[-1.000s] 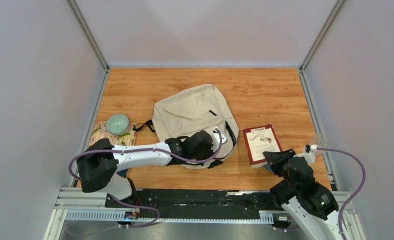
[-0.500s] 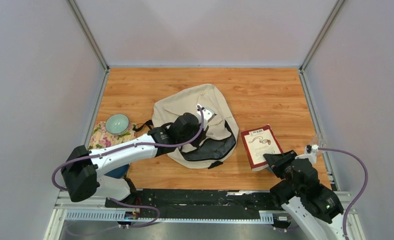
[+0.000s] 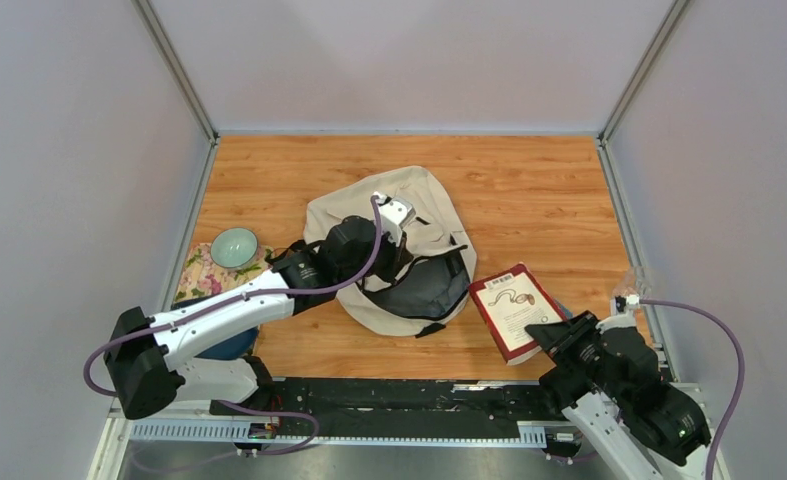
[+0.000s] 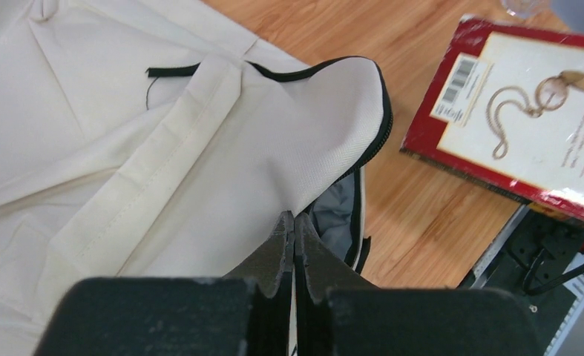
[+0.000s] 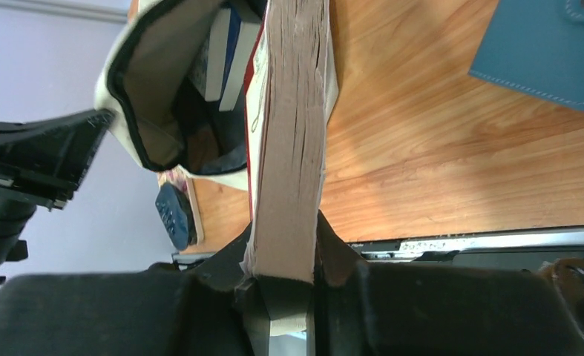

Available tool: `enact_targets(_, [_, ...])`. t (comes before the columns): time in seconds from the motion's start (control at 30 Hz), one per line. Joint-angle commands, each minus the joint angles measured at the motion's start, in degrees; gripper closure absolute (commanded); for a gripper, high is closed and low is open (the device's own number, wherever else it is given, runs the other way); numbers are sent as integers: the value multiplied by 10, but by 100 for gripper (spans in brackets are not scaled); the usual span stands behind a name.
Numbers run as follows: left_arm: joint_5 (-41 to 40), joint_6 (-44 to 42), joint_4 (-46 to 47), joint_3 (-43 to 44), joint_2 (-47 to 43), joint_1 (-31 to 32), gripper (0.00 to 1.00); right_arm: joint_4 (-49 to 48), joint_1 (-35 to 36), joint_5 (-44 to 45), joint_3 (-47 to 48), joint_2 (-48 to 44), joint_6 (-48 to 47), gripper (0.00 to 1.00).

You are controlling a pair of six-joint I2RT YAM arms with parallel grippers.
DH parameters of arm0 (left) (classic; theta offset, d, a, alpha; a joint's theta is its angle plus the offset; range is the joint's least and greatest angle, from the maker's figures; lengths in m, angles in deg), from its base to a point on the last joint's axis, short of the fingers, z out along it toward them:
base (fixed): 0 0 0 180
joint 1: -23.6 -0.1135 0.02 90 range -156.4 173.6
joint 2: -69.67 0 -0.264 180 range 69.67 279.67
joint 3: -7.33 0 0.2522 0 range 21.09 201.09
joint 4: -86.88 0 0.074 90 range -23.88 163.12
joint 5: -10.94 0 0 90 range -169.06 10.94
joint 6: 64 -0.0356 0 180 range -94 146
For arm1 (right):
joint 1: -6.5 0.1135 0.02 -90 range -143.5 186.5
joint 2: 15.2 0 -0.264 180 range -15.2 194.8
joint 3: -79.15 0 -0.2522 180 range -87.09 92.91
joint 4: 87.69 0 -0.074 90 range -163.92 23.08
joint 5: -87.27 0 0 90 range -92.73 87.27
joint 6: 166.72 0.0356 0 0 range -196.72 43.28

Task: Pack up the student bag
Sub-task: Place the book in the student bag.

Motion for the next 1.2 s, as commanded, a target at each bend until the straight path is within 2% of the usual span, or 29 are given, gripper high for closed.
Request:
enact_targets(0.0, [42,-2,89,12,-39,1,100,-69,2,-108,-24,-43,-7,100])
enact_targets(0.1, [58,-8,109,11,-48,0,100,-159,2,-152,-82,-43,15,100])
enact_targets(0.43, [78,-8,113,0,-61,1,100,-504,2,-202,-244,-25,120,100])
enact_targets(0.6, [83,-5,110,-2,-60,2,100,-543,2,-191,-260,10,127,100])
enact_targets(0.83, [87,2,117,-3,-59,2,100,-658,3,-211,-291,86,137,100])
enact_targets(1.17, [81,6,117,-2,-62,1,100,-702,5,-212,-279,157,127,100])
